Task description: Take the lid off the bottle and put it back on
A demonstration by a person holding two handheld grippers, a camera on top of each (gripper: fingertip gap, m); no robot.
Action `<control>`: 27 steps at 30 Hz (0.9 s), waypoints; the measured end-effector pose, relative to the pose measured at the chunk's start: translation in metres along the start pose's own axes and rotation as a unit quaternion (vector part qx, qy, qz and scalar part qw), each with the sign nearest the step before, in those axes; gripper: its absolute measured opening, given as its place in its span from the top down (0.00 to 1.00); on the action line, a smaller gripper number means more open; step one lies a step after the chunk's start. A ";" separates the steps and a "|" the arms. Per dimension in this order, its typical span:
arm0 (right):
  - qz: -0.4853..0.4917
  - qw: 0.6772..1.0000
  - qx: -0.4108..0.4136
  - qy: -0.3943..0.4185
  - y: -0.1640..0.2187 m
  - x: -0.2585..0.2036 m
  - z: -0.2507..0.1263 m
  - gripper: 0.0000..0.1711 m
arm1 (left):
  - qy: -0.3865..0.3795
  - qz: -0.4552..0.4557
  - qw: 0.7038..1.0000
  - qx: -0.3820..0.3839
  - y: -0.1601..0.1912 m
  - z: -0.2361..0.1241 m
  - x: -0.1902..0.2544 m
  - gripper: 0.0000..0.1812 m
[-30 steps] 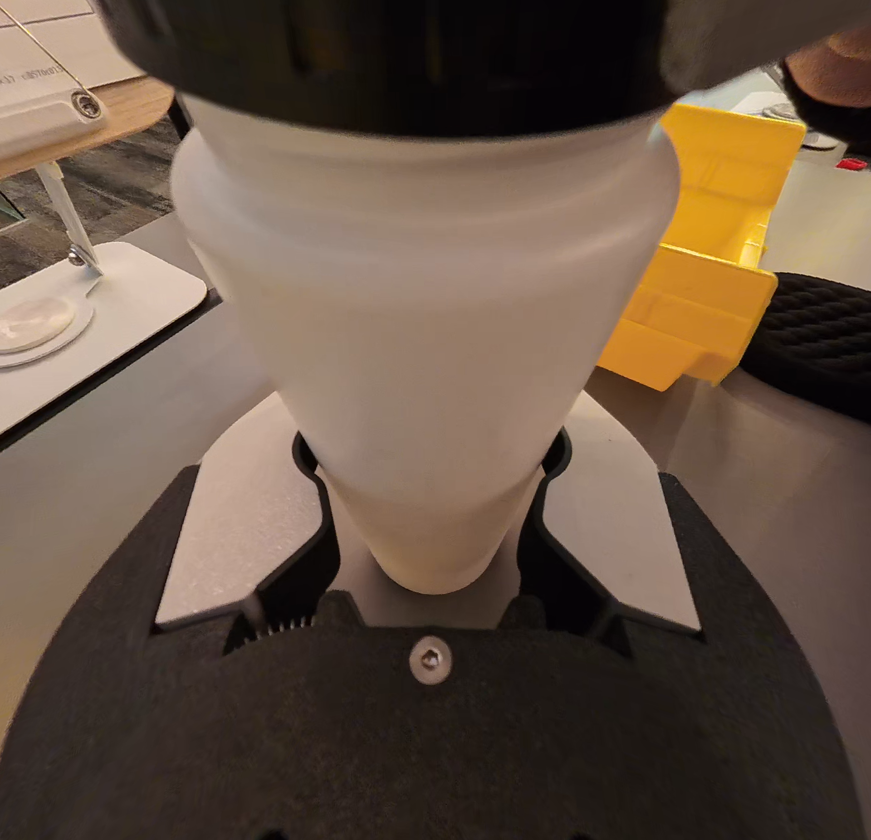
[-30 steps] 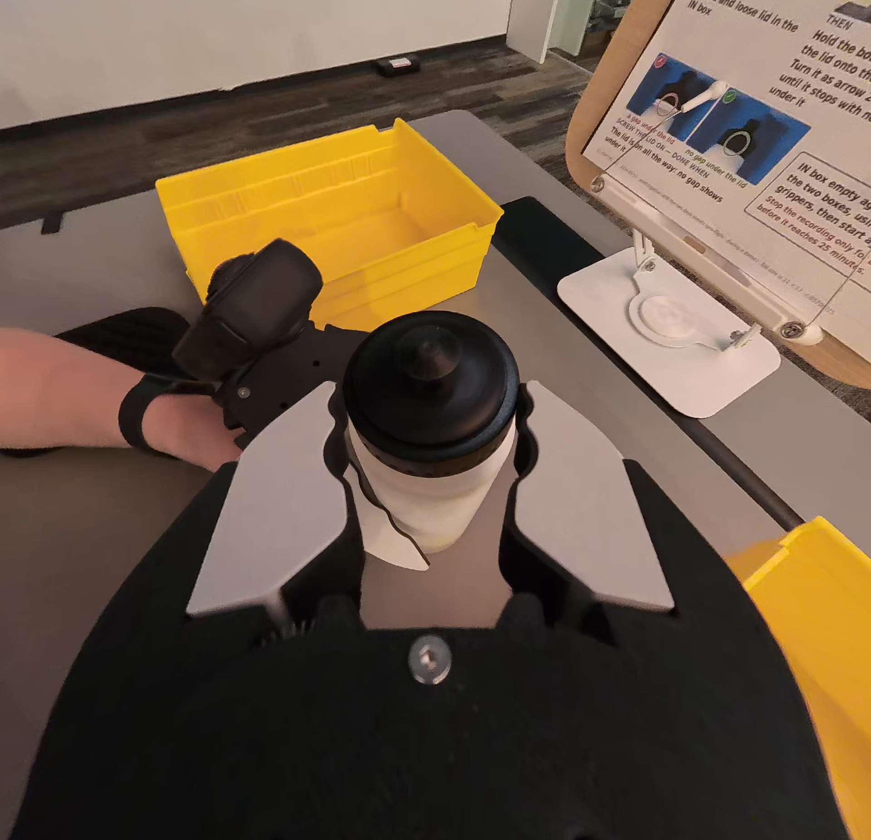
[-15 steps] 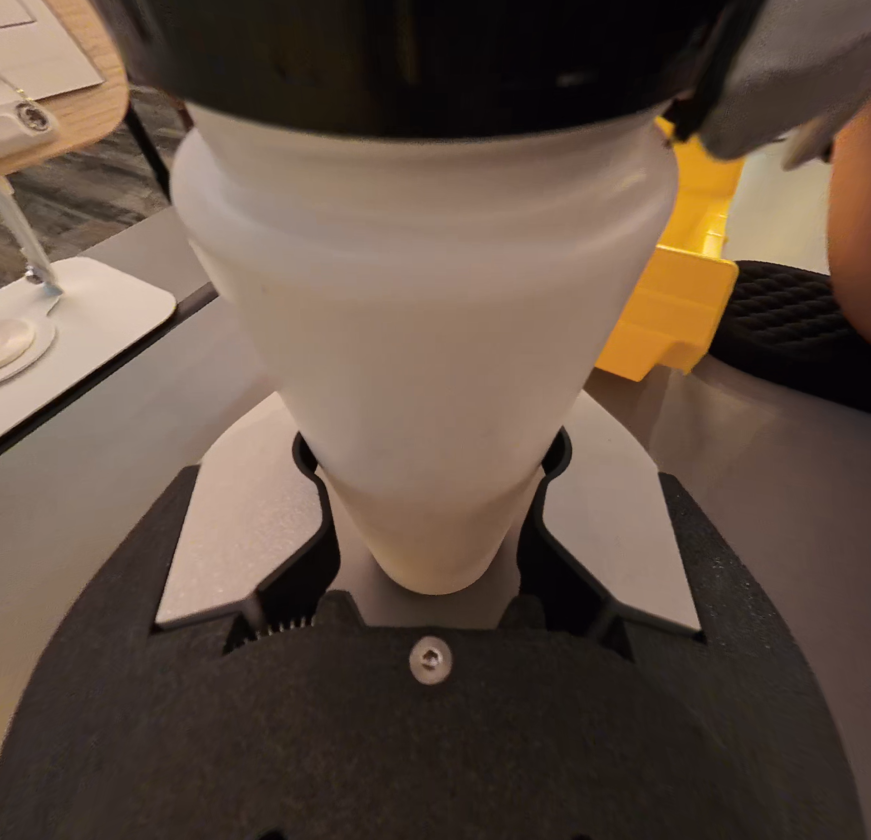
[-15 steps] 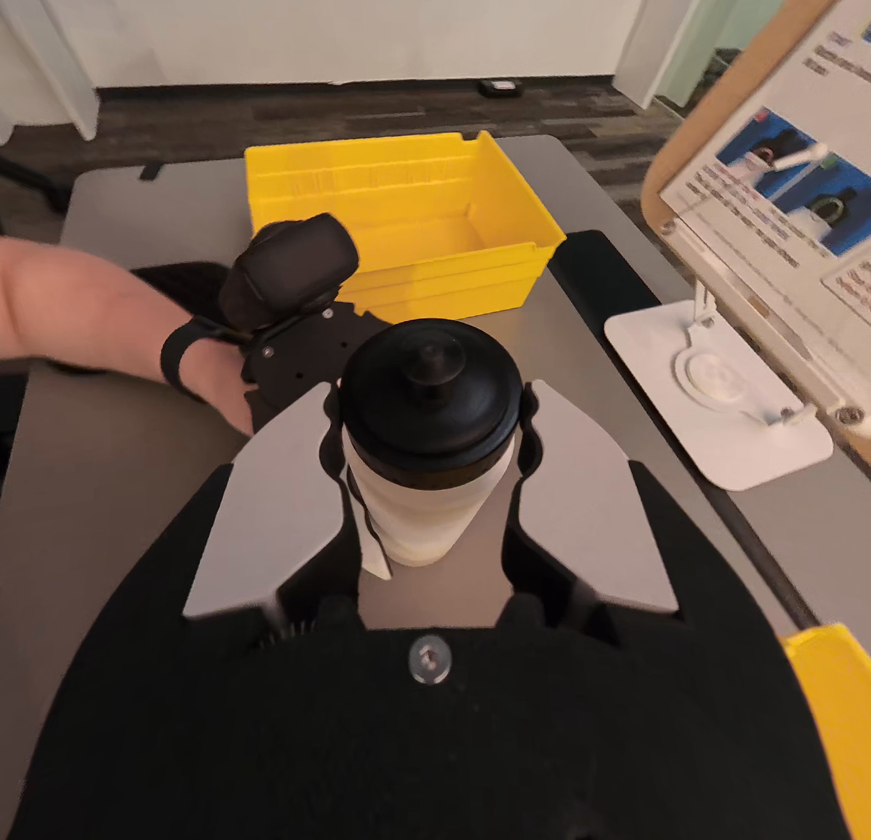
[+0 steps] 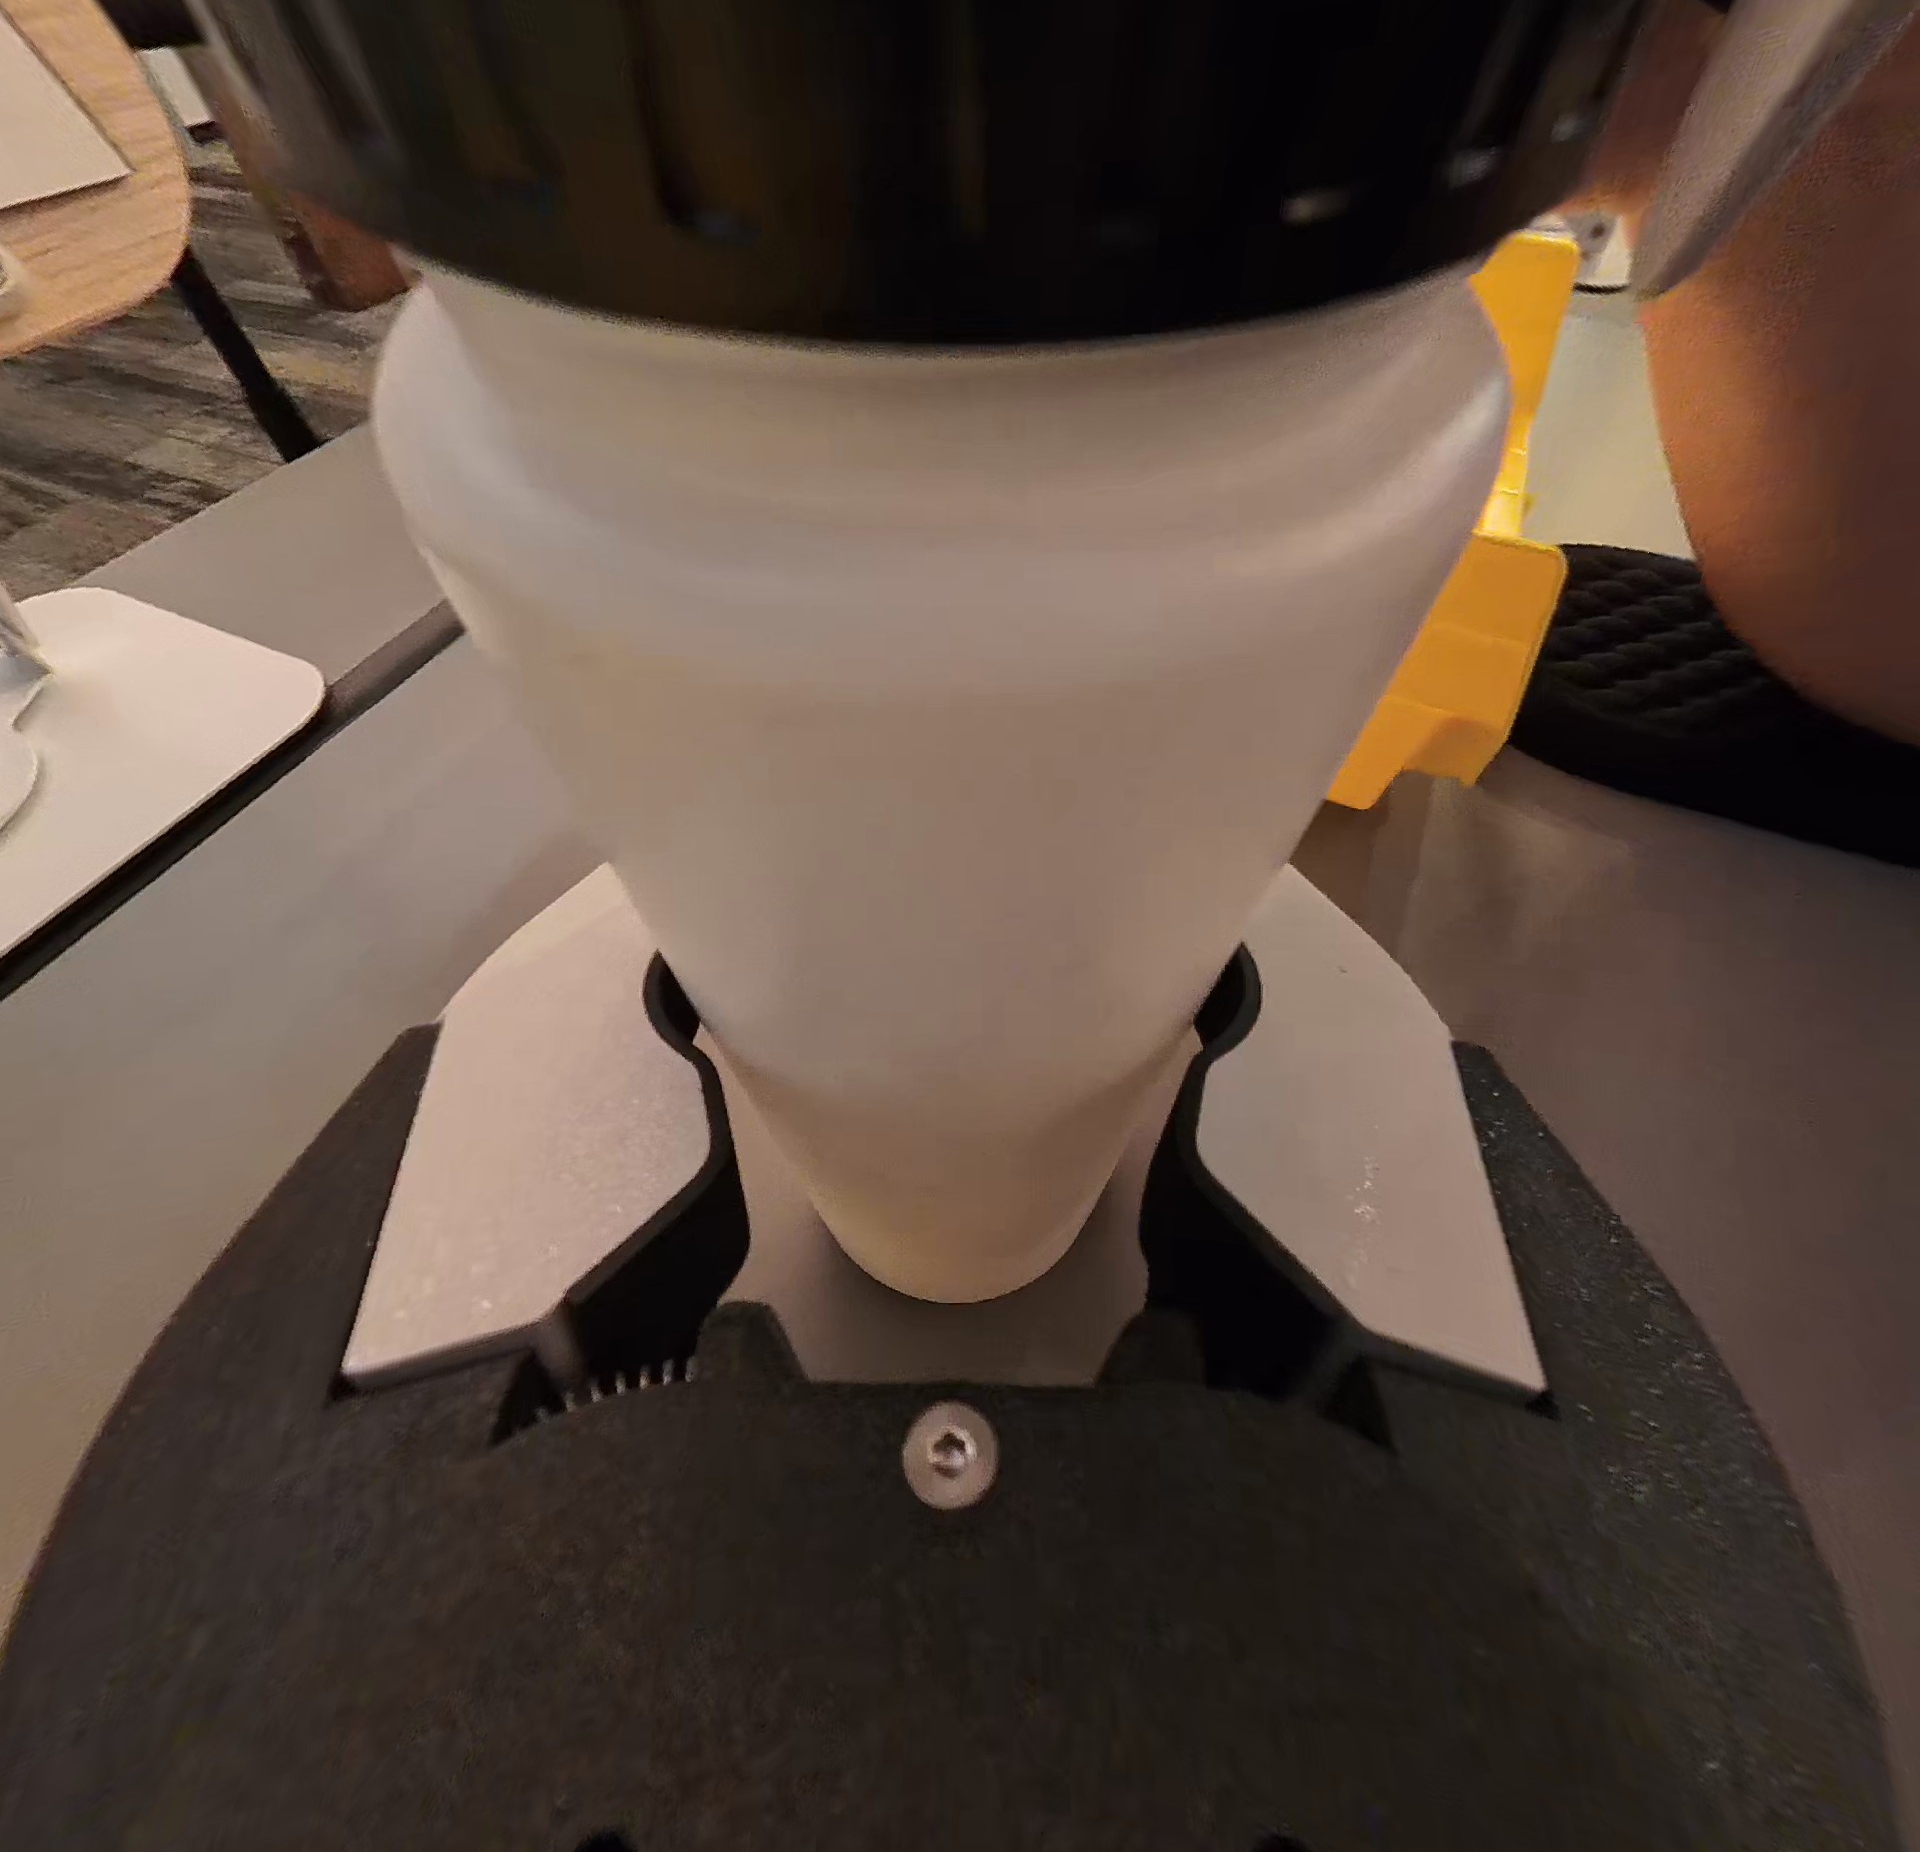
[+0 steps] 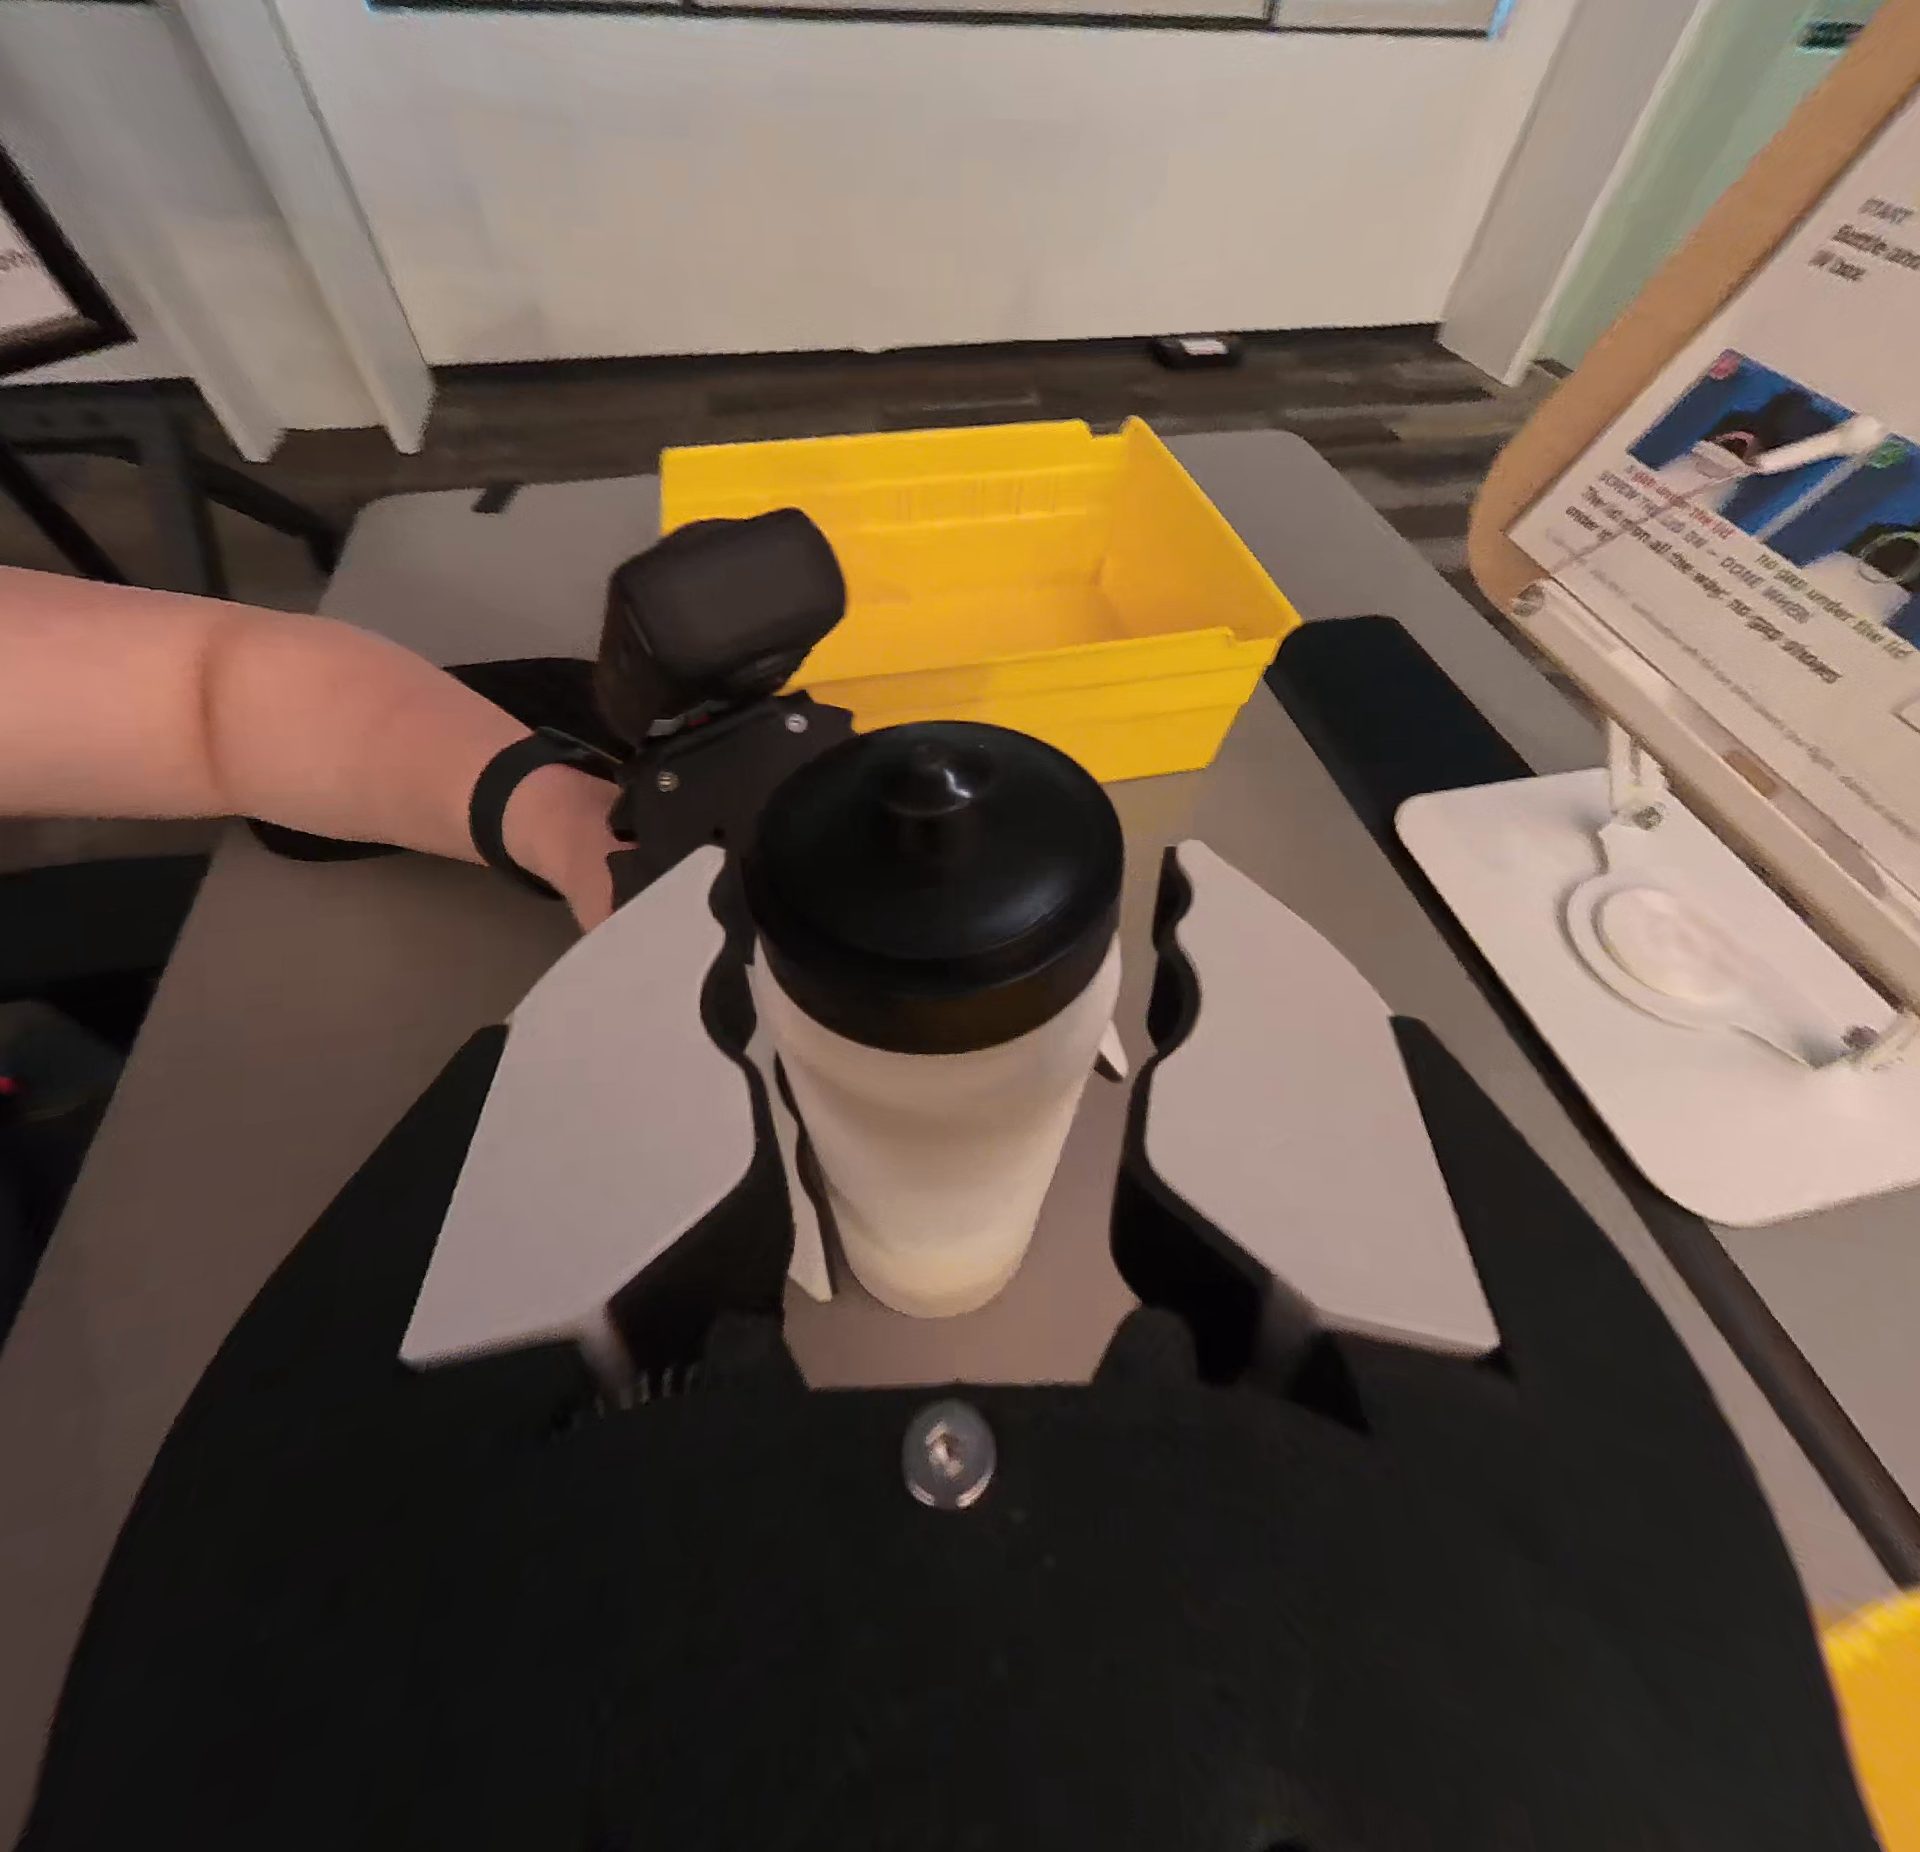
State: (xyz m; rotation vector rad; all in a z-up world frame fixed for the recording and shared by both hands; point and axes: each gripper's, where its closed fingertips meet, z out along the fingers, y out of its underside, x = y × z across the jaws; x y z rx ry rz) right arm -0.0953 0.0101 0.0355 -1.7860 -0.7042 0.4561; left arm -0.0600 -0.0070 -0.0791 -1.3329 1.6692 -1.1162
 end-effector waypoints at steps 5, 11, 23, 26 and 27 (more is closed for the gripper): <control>-0.001 1.000 -0.004 0.028 -0.001 0.001 0.005 0.59 | -0.035 -0.015 0.999 -0.009 0.001 -0.001 -0.007 0.47; 0.035 0.985 0.018 0.170 -0.007 0.009 0.016 0.59 | -0.085 -0.045 0.995 -0.022 0.004 -0.006 -0.020 0.47; -0.002 1.000 0.007 -0.022 0.005 -0.004 0.007 0.58 | 0.008 -0.004 1.000 -0.025 0.003 -0.002 0.000 0.47; -0.019 1.000 -0.009 0.009 0.006 -0.002 0.009 0.58 | -0.027 -0.005 0.999 -0.040 0.004 -0.003 -0.007 0.47; -0.013 0.999 -0.010 0.030 0.005 0.001 0.011 0.58 | -0.039 -0.013 0.998 -0.043 0.005 -0.004 -0.011 0.48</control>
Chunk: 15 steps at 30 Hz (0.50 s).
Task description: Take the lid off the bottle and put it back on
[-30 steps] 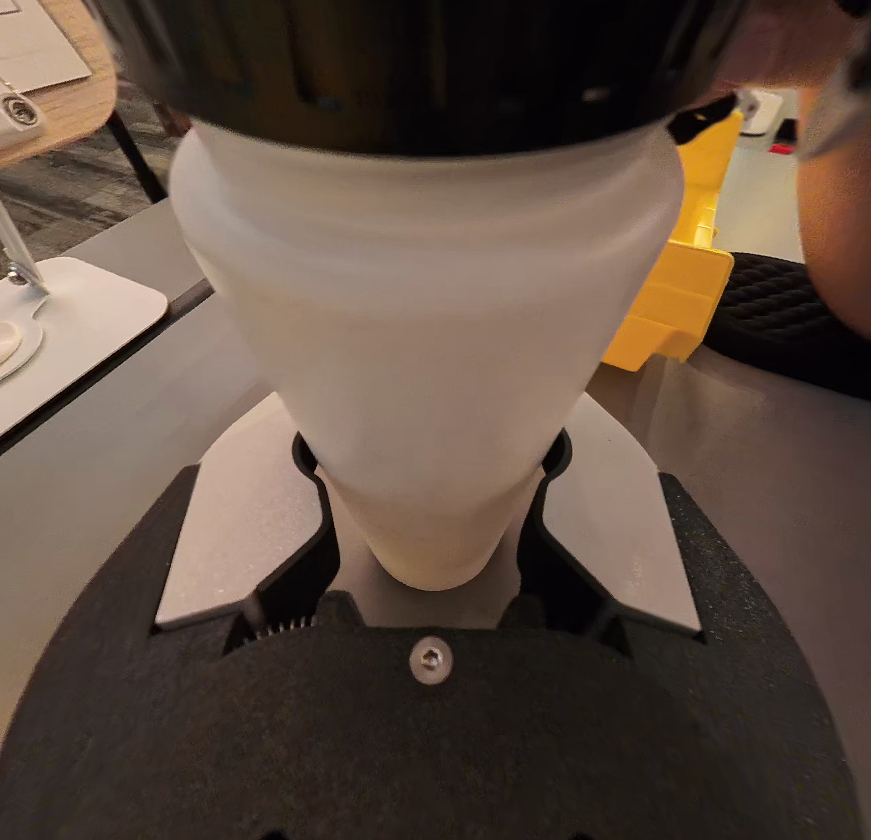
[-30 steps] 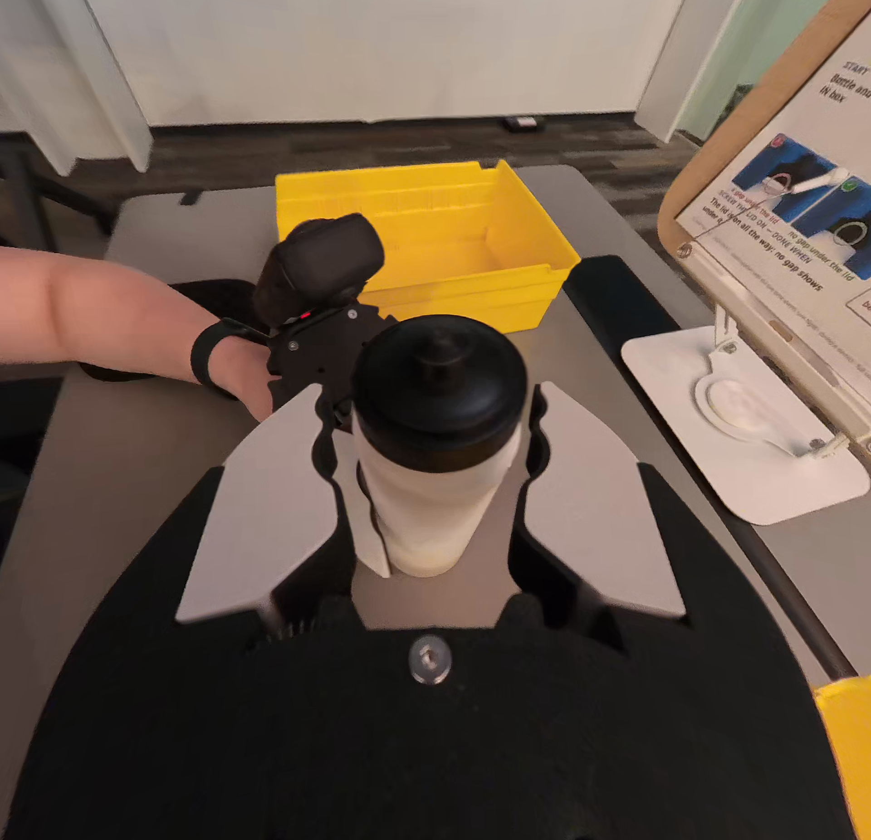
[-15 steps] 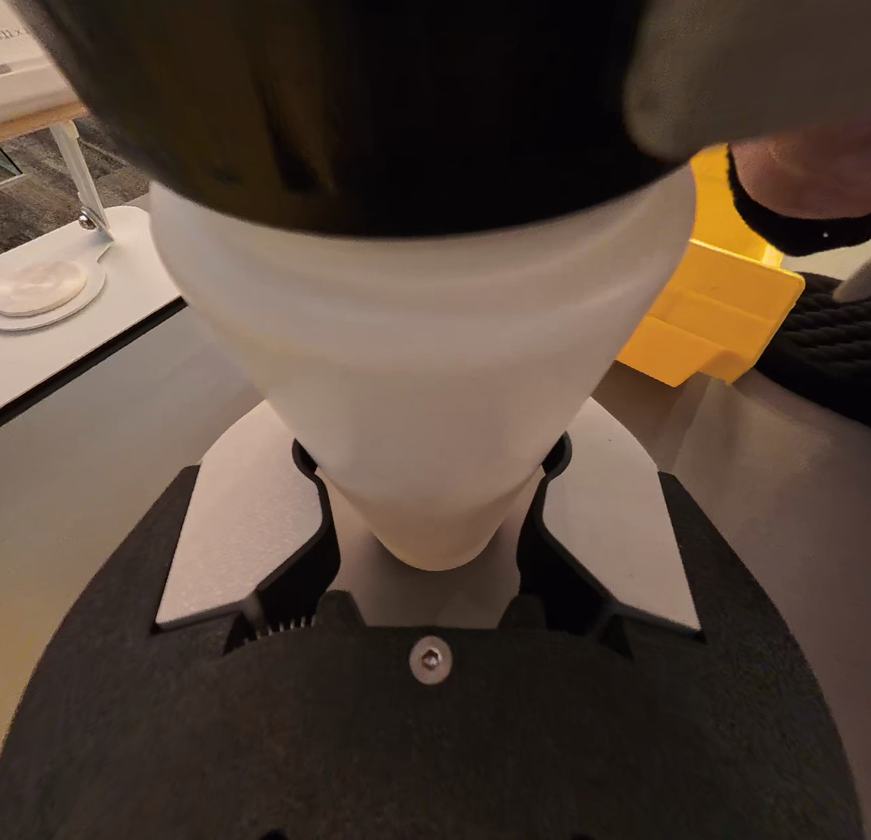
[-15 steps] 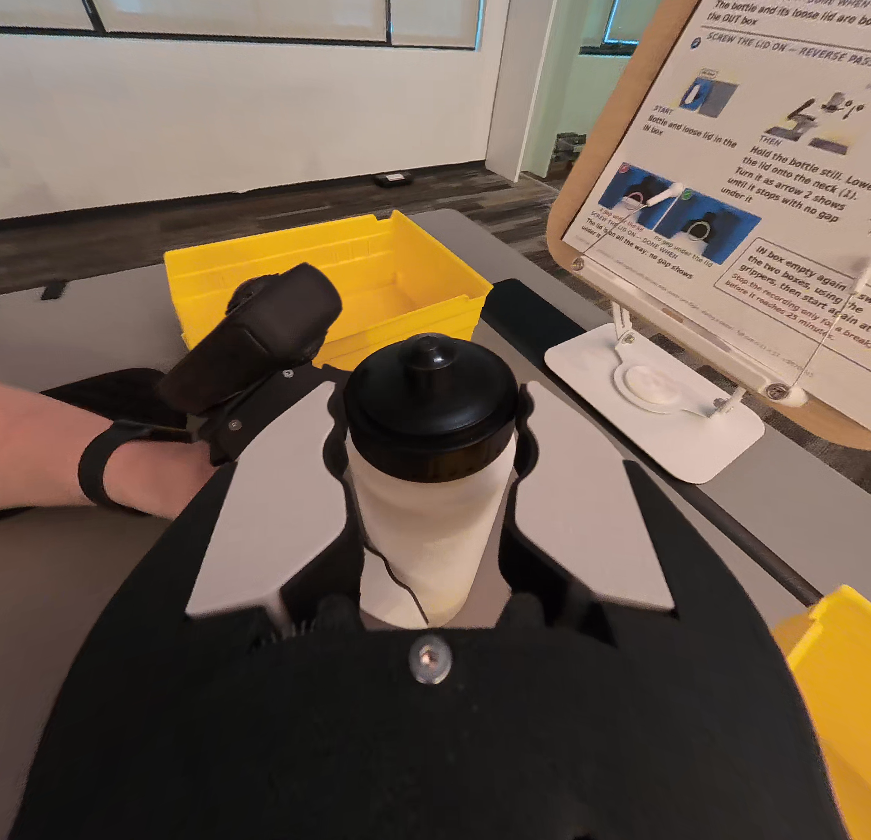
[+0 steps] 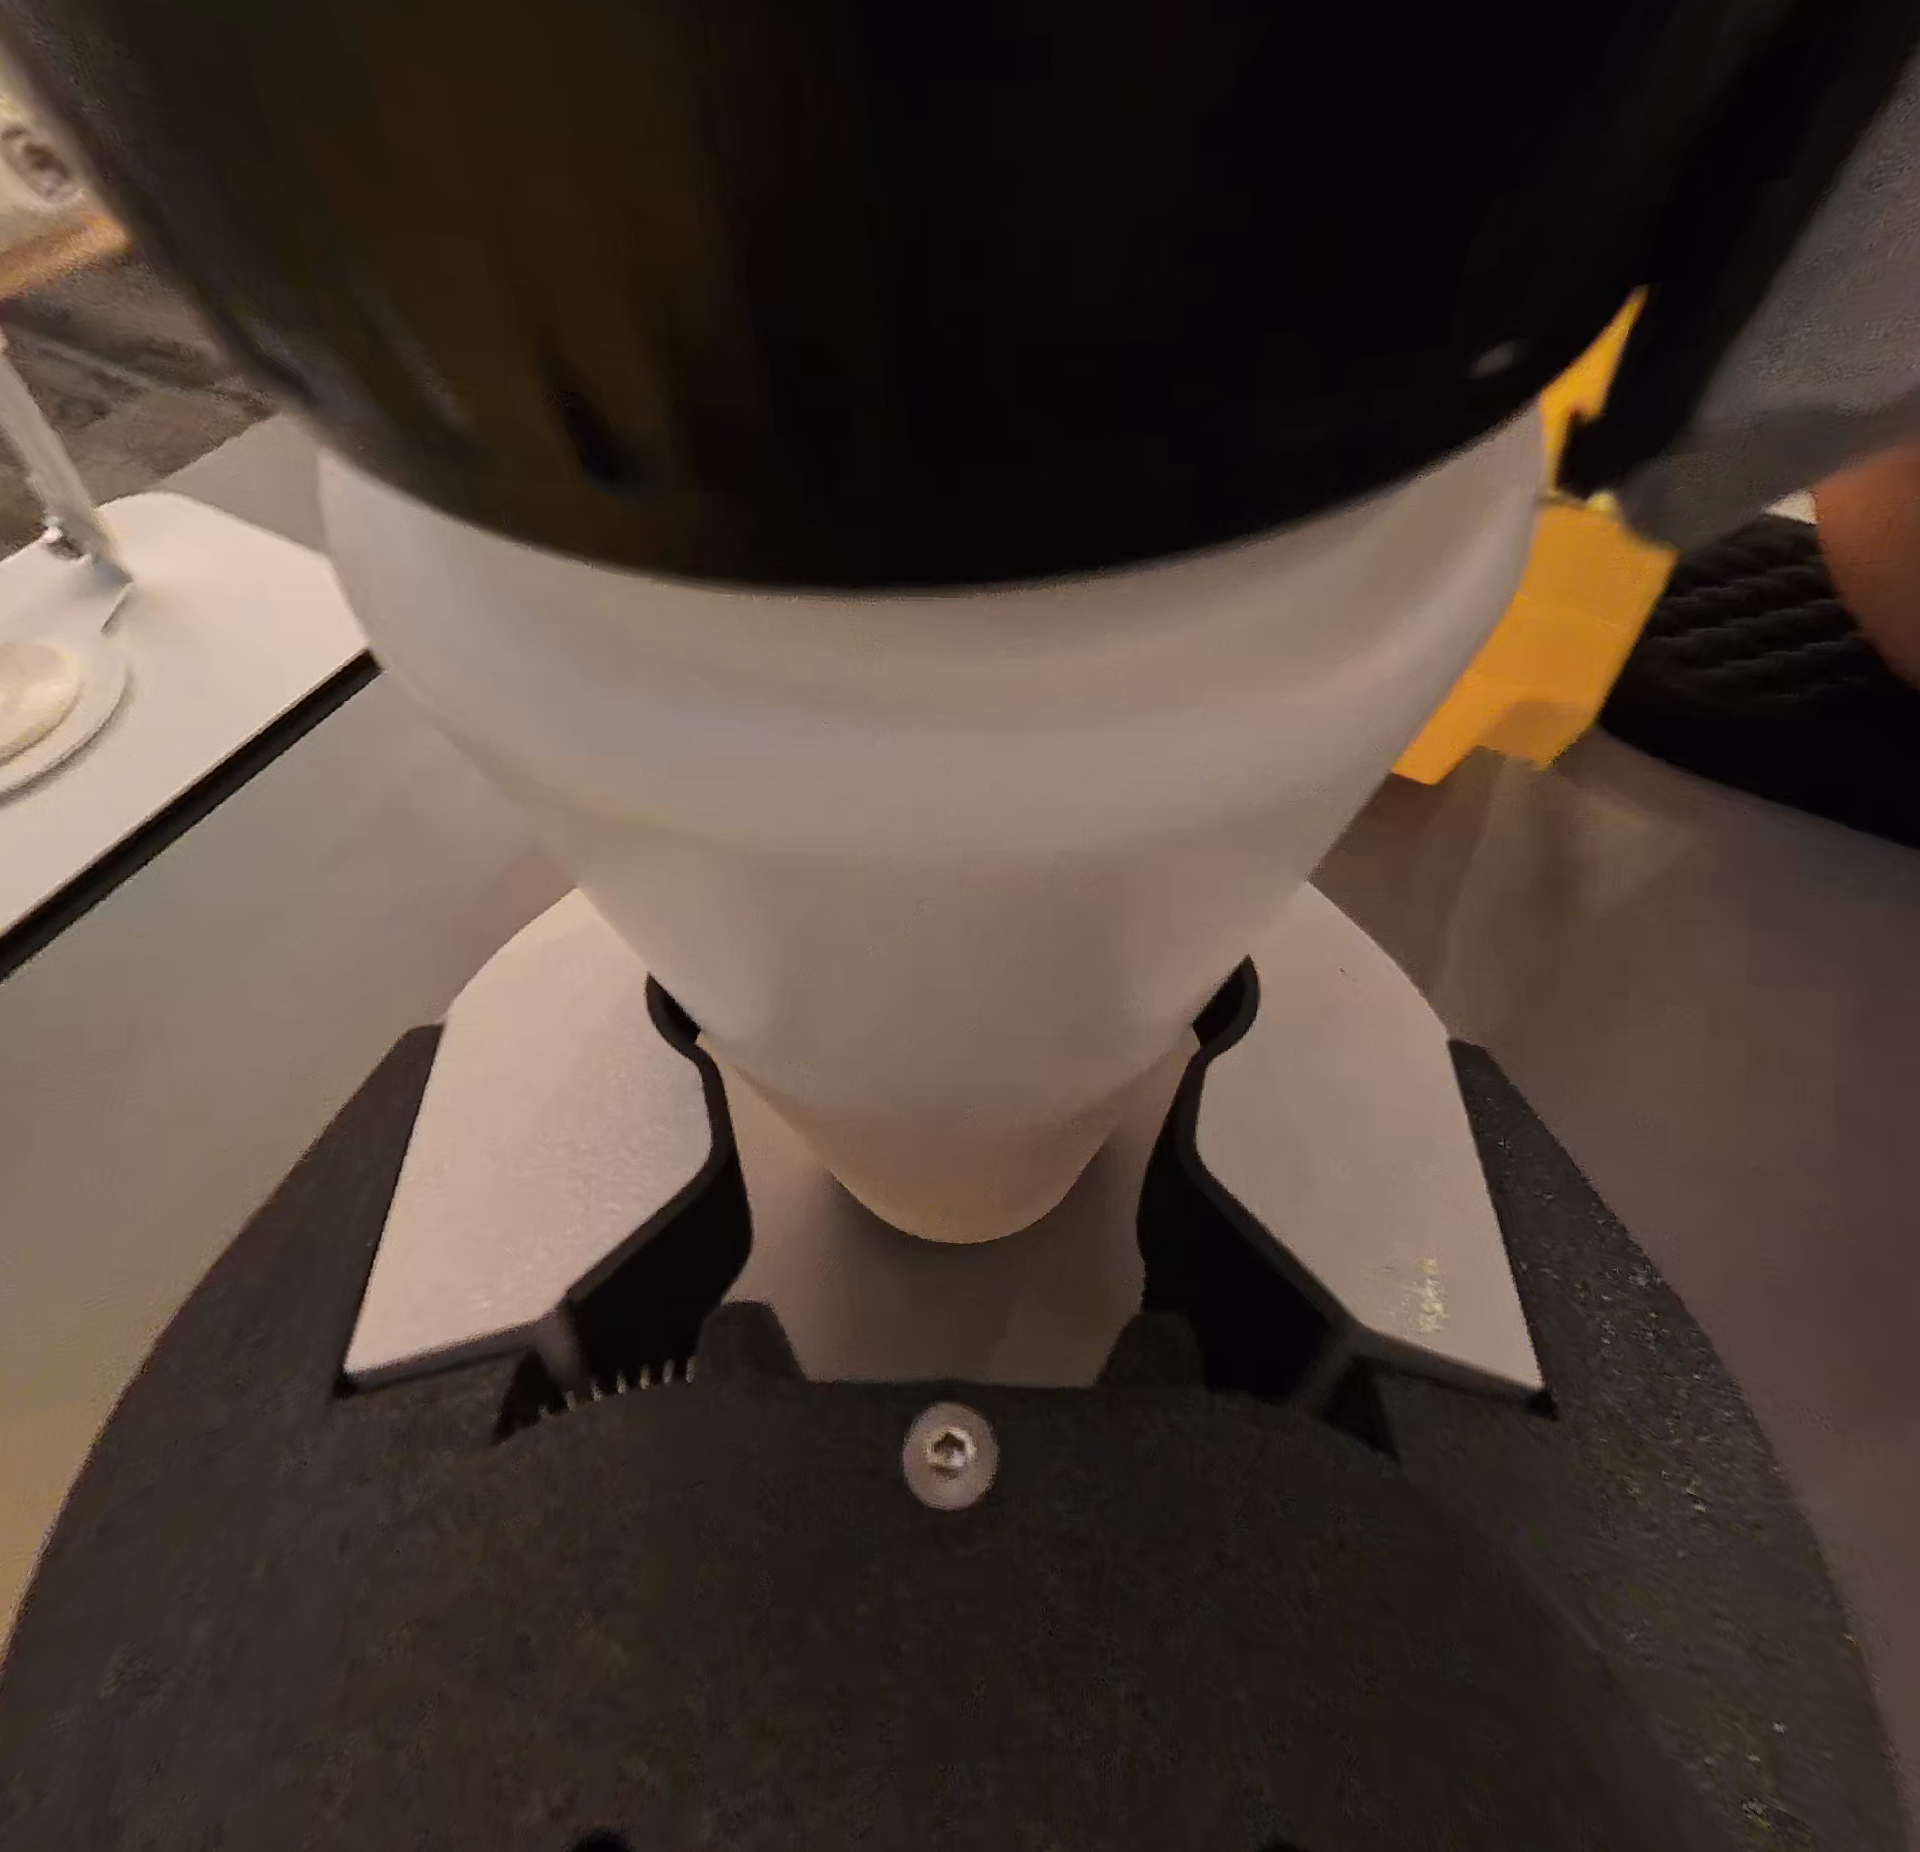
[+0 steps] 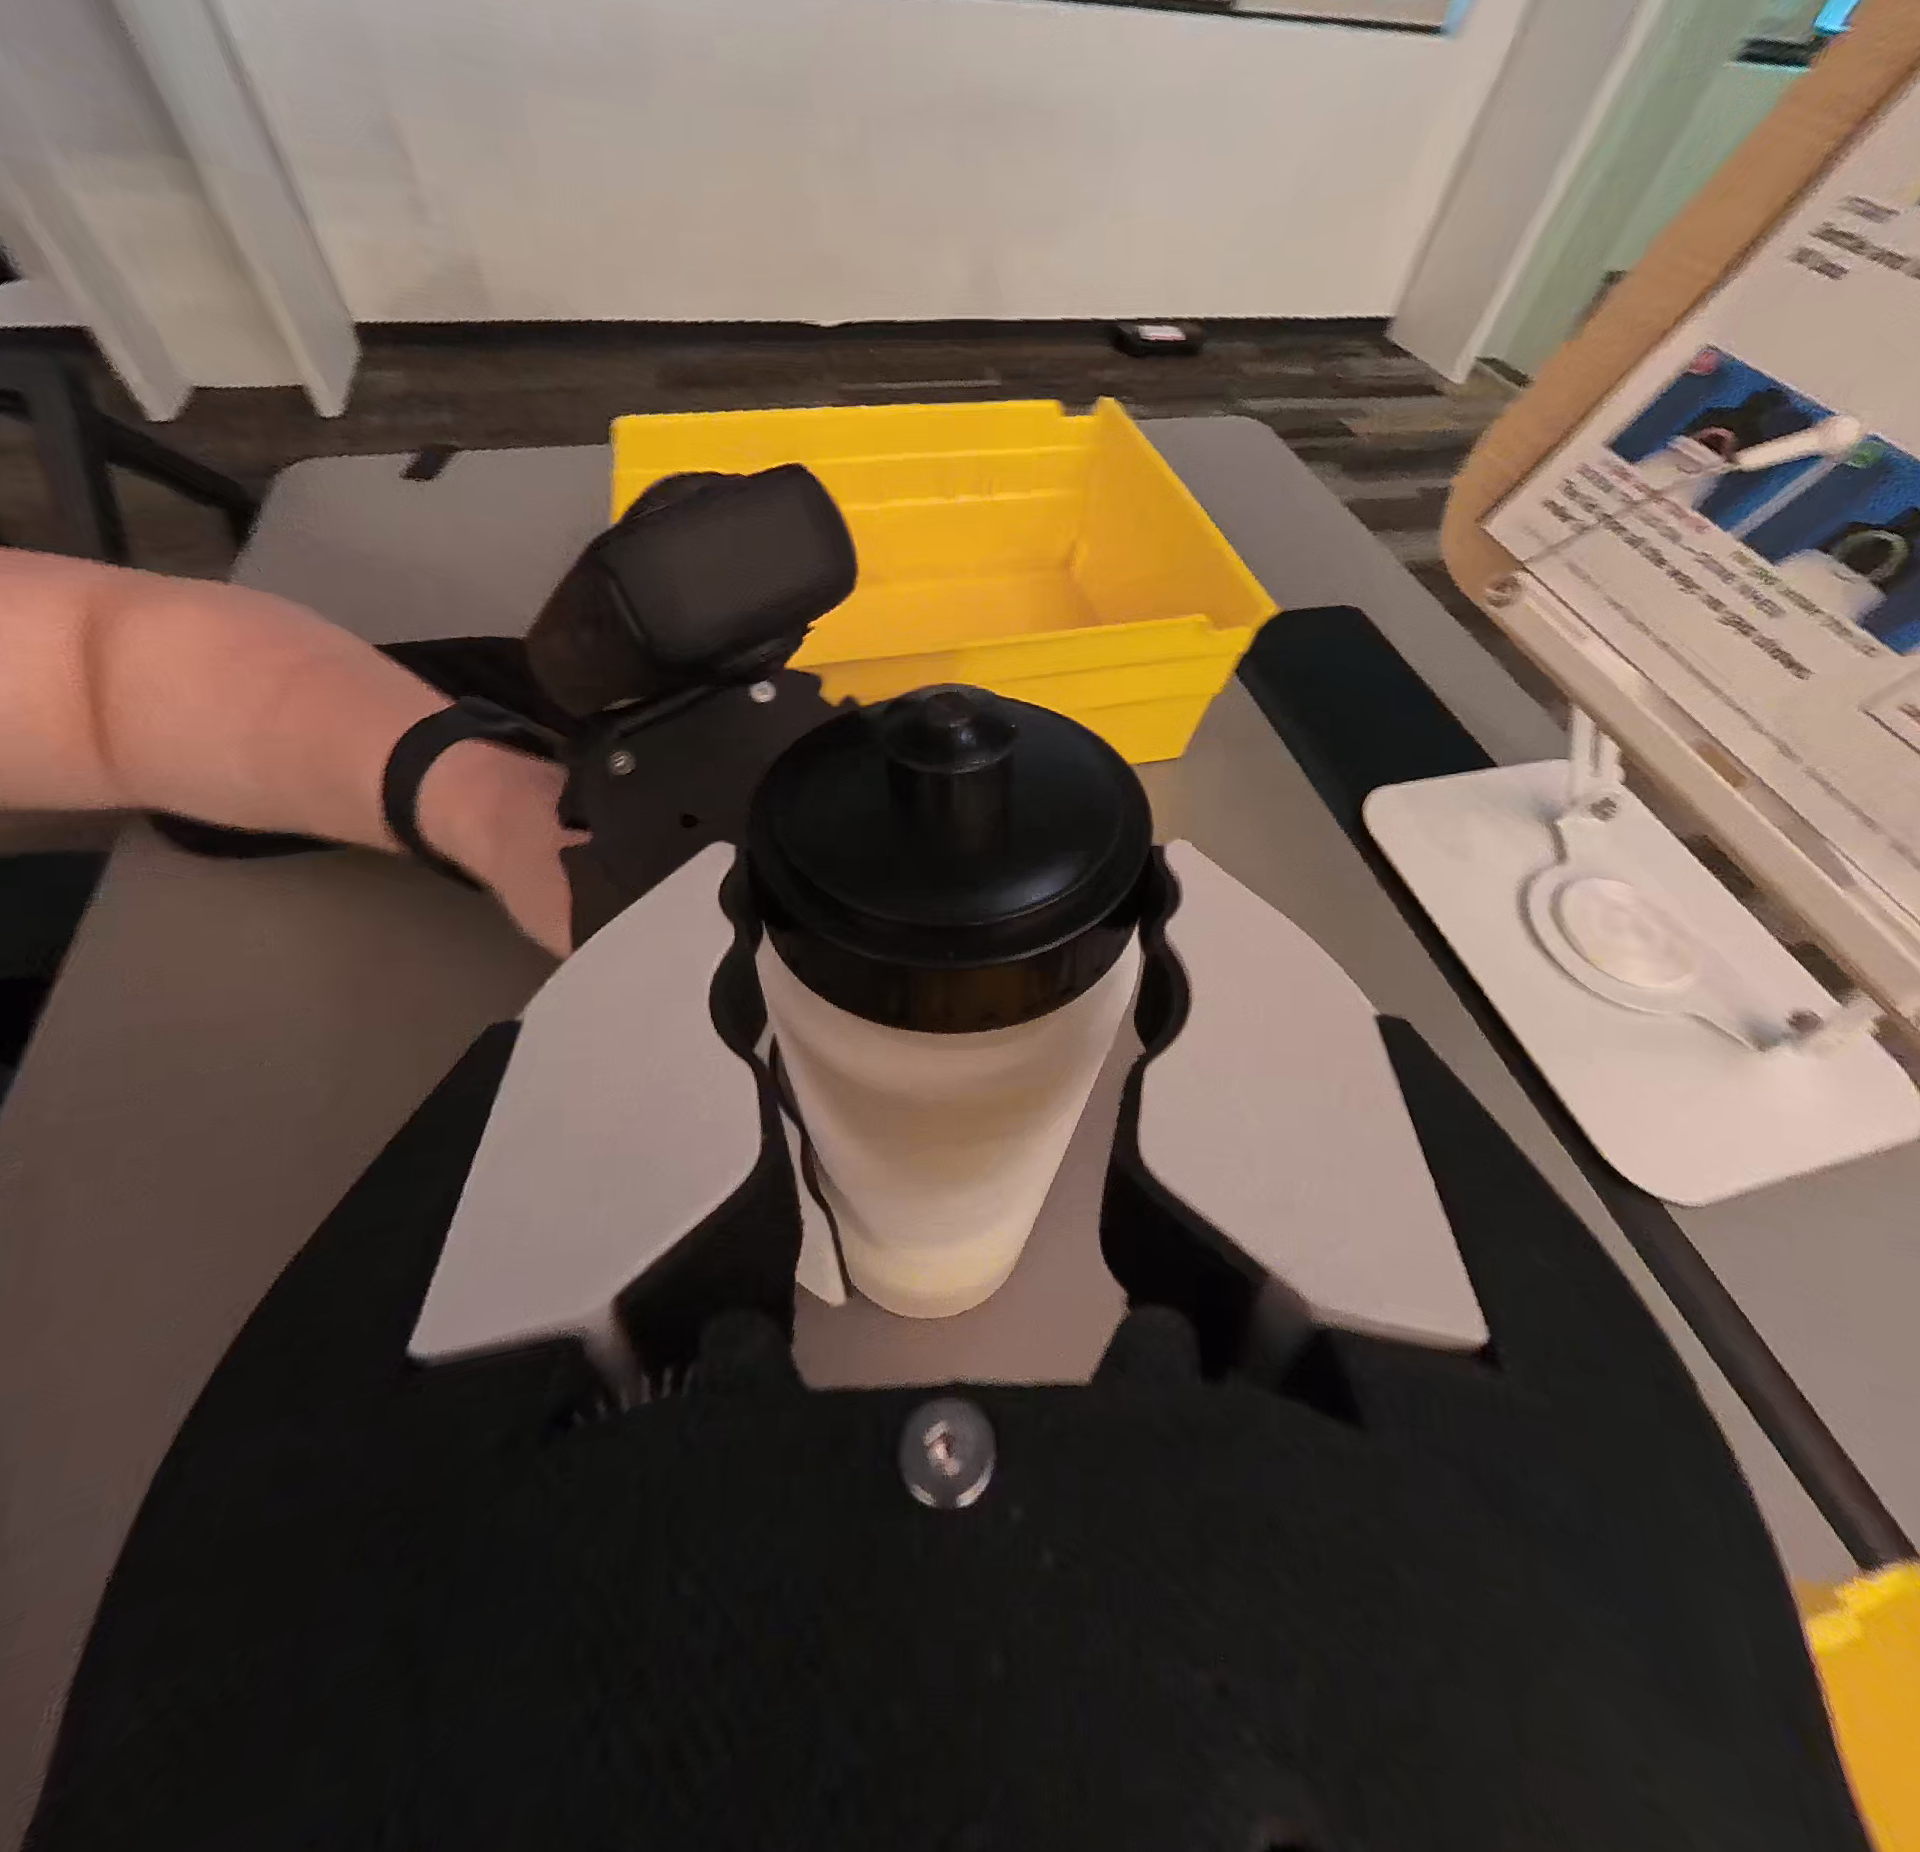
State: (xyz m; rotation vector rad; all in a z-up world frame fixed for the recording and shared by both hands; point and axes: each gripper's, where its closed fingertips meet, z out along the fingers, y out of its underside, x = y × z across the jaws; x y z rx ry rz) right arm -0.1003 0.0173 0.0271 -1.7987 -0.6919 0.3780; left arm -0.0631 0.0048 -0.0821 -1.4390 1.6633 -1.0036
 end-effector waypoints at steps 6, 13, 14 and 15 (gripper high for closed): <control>0.035 0.988 0.027 0.147 -0.006 0.011 0.013 0.58 | -0.028 -0.030 0.999 0.000 0.002 -0.004 -0.014 0.48; -0.014 0.999 0.031 -0.006 -0.006 -0.002 0.001 0.52 | 0.054 0.019 0.998 0.016 -0.002 0.001 0.013 0.47; -0.022 0.999 0.025 -0.025 -0.004 -0.005 0.000 0.53 | 0.061 0.030 0.998 0.018 -0.002 0.001 0.017 0.47; -0.029 0.999 0.016 -0.044 0.000 -0.010 -0.001 0.54 | 0.060 0.035 0.997 0.018 -0.003 0.002 0.018 0.47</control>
